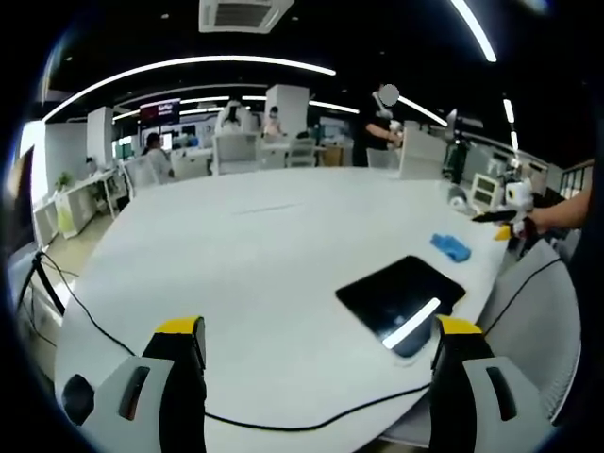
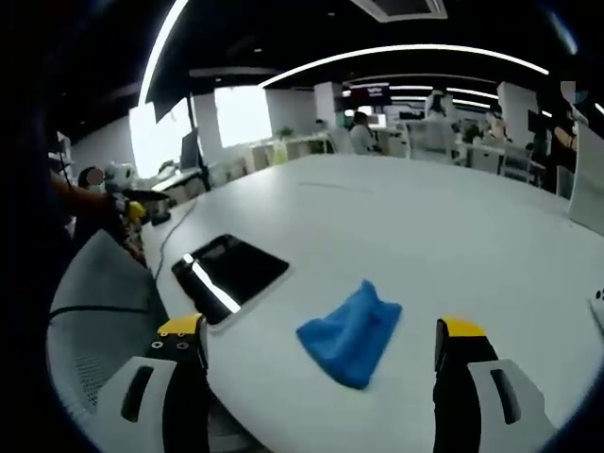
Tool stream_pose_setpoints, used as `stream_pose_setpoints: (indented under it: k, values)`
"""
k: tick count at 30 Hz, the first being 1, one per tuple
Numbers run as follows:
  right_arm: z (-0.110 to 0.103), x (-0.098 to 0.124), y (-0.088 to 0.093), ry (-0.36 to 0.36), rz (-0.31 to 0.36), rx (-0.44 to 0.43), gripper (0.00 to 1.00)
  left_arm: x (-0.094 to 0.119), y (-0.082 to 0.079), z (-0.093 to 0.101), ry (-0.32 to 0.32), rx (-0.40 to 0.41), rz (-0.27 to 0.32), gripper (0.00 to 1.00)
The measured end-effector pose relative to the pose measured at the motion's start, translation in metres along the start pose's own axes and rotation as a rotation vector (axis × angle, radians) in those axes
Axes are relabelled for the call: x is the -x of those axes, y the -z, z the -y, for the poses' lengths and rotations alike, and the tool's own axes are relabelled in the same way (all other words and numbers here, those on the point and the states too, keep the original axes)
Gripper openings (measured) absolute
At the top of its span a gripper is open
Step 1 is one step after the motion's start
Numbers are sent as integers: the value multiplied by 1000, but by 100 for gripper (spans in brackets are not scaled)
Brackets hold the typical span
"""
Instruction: Wipe the mirror surface with the cleaning cloth until all visible marks leave the cleaned area.
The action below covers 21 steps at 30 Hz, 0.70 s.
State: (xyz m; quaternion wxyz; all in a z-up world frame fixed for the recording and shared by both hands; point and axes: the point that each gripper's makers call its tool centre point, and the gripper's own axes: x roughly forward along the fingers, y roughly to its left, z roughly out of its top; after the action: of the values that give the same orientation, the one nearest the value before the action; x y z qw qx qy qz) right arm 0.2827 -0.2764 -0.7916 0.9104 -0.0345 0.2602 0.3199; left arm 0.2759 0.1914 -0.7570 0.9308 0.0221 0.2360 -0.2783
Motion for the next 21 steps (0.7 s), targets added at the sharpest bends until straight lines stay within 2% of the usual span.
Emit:
stream_pose_setpoints:
  k: [5,11,14,16,19,21]
  values:
    - [1,0,1,6,0,-3,100,-1,2,1,8,-6,-15,100]
    - [1,2,5,18,-15,-20,100,-3,-1,0,3,0,-2,100]
    - [0,2,7,16,-21,-8,100,-4,-1,0,2,3,-1,100]
    - [-2,1,4,13,-5,32,100,-3,0,-1,4,8,-6,100]
    - [0,0,8,19,-42,15,100,-3,3,-1,8,-1,-17,100]
    - [1,0,9,24,-43,19,100,-3,4,-1,10,-8,-22,100]
